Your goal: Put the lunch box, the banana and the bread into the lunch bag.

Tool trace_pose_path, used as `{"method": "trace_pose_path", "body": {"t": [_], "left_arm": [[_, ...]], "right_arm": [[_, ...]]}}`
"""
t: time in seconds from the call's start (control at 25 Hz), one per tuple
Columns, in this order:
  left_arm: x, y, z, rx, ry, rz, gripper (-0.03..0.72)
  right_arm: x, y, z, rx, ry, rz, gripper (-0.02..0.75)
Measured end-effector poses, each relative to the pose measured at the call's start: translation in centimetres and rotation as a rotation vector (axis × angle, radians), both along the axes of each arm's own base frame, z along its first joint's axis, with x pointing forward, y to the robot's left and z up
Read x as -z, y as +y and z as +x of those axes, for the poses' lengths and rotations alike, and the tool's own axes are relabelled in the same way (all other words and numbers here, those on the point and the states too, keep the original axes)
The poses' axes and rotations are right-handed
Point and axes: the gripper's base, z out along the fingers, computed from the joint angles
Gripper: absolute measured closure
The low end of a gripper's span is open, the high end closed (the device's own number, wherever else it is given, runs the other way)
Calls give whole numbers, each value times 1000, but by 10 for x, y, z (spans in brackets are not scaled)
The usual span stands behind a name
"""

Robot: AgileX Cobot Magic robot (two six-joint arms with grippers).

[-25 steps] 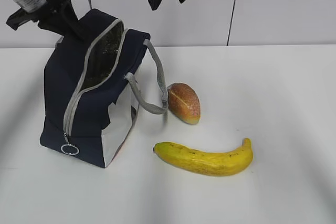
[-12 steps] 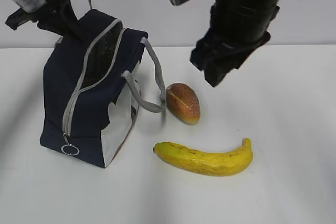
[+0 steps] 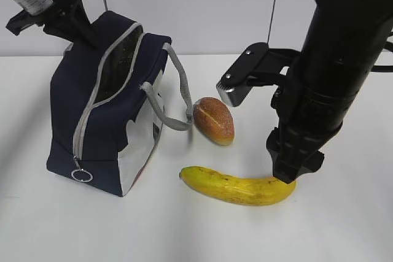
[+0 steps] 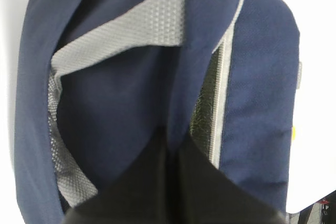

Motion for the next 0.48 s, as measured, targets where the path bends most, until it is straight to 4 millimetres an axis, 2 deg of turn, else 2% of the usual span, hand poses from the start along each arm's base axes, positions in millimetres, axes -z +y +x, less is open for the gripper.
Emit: {"method": "trace_pose_path", "body": {"t": [0.16,0.36,0.48], "left_arm": [[0,0,0,0,0,1,691],[0,0,0,0,0,2,691],[0,0,0,0,0,2,691]], "right_arm": [[17,5,8,-126,-25,-8,275],[39,14,23,-201,-53,-6,148],[53,18,30,-222,-56,-7,131]]}}
